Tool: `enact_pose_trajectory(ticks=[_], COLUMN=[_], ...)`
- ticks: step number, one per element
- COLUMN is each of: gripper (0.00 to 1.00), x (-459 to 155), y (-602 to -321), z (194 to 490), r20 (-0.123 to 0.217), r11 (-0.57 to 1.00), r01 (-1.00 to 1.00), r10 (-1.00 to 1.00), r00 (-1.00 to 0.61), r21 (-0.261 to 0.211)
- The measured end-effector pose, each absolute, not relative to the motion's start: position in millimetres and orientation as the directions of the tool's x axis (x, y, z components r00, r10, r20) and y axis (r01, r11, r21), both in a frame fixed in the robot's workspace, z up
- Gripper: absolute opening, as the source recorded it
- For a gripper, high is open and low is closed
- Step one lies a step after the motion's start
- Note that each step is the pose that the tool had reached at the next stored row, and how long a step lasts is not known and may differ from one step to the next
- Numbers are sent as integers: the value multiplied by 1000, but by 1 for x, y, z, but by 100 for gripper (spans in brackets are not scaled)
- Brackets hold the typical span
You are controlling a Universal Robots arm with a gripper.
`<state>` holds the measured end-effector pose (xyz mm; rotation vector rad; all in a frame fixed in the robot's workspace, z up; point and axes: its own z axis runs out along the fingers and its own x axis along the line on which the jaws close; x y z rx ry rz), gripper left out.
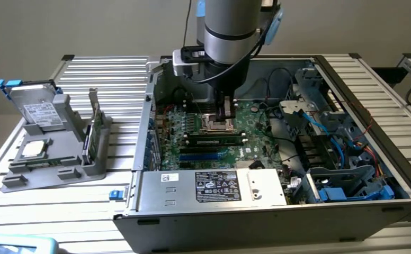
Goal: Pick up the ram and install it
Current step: 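Press down the ram until it locks into place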
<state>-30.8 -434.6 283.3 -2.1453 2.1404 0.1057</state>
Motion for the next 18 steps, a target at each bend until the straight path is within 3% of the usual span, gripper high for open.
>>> enact_pose_trajectory(ticks=[8, 18], gripper=[11, 11], x=[-31, -31], y=[-435, -435], z=[291, 293], r20=[-122, -42], r11=[82, 152], r01=[-996, -988], r10=[-989, -988], r00=[-78, -150], r21=[-31, -42])
